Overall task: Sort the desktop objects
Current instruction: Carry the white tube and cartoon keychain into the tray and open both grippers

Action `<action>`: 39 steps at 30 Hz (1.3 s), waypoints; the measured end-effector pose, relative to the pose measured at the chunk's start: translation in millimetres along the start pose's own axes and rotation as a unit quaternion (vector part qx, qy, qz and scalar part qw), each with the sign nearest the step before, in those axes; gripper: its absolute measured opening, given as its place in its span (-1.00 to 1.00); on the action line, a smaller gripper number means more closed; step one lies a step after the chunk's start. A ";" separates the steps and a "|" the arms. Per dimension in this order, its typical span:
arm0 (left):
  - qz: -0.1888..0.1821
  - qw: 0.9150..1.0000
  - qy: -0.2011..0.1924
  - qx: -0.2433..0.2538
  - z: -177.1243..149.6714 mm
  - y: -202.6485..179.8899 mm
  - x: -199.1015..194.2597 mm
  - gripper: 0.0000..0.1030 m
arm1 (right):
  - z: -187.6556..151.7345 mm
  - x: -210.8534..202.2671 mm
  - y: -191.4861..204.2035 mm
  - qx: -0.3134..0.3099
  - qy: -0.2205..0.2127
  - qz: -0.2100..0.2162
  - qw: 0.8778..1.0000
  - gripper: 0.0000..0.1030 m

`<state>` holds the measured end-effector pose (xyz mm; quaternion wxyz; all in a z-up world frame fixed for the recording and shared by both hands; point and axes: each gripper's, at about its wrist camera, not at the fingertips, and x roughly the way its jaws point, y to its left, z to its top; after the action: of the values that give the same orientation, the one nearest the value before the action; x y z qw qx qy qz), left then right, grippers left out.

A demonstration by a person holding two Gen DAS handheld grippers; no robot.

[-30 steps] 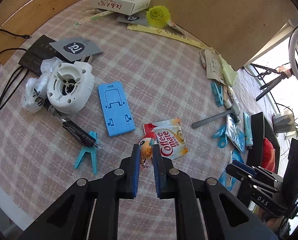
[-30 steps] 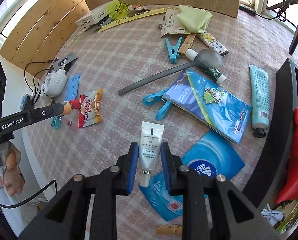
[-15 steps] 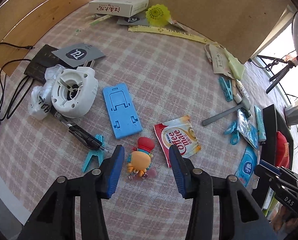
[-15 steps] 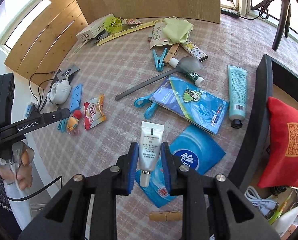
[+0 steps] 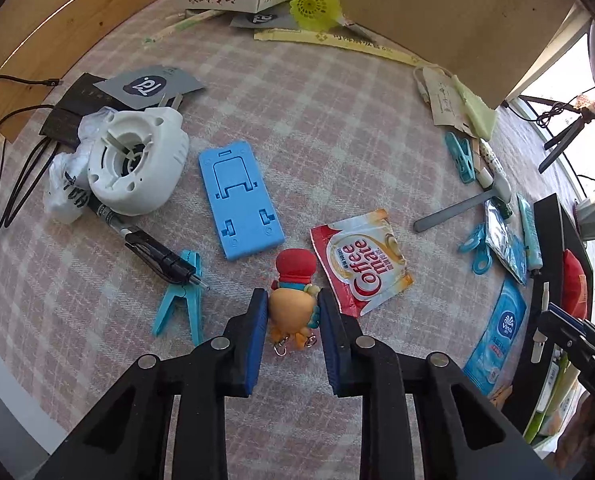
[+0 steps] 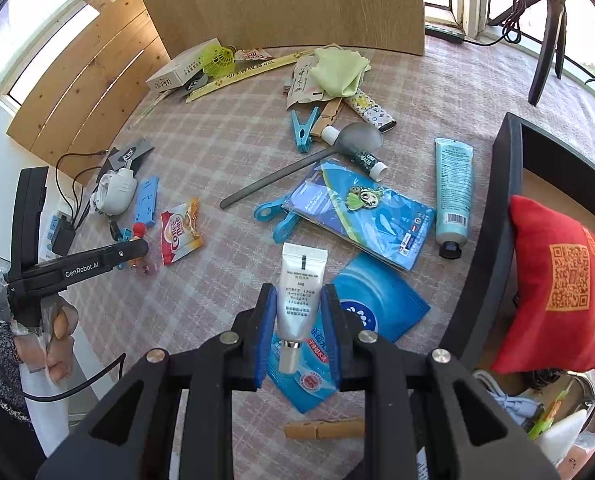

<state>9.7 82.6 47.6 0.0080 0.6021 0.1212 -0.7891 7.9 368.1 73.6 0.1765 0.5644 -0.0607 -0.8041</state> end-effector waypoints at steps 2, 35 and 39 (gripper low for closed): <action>0.004 1.000 -0.016 0.015 -2.2 -10.7 -12.2 -0.54 | -0.6 -7.3 -1.7 -0.001 -0.008 -0.003 1.000 -0.56; -0.138 0.929 -0.022 0.342 -107.9 -318.7 -73.6 -0.54 | -101.6 -171.9 -201.0 0.188 -0.113 -0.153 0.964 -0.56; -0.146 0.925 -0.018 0.351 -115.0 -326.7 -72.8 -0.49 | -109.4 -172.3 -209.3 0.199 -0.103 -0.150 0.963 -0.52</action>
<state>87.0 413.1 148.0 -0.3174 0.5277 -0.0773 -0.7841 116.3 634.7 125.3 -0.0697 0.5050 -0.1523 -0.8467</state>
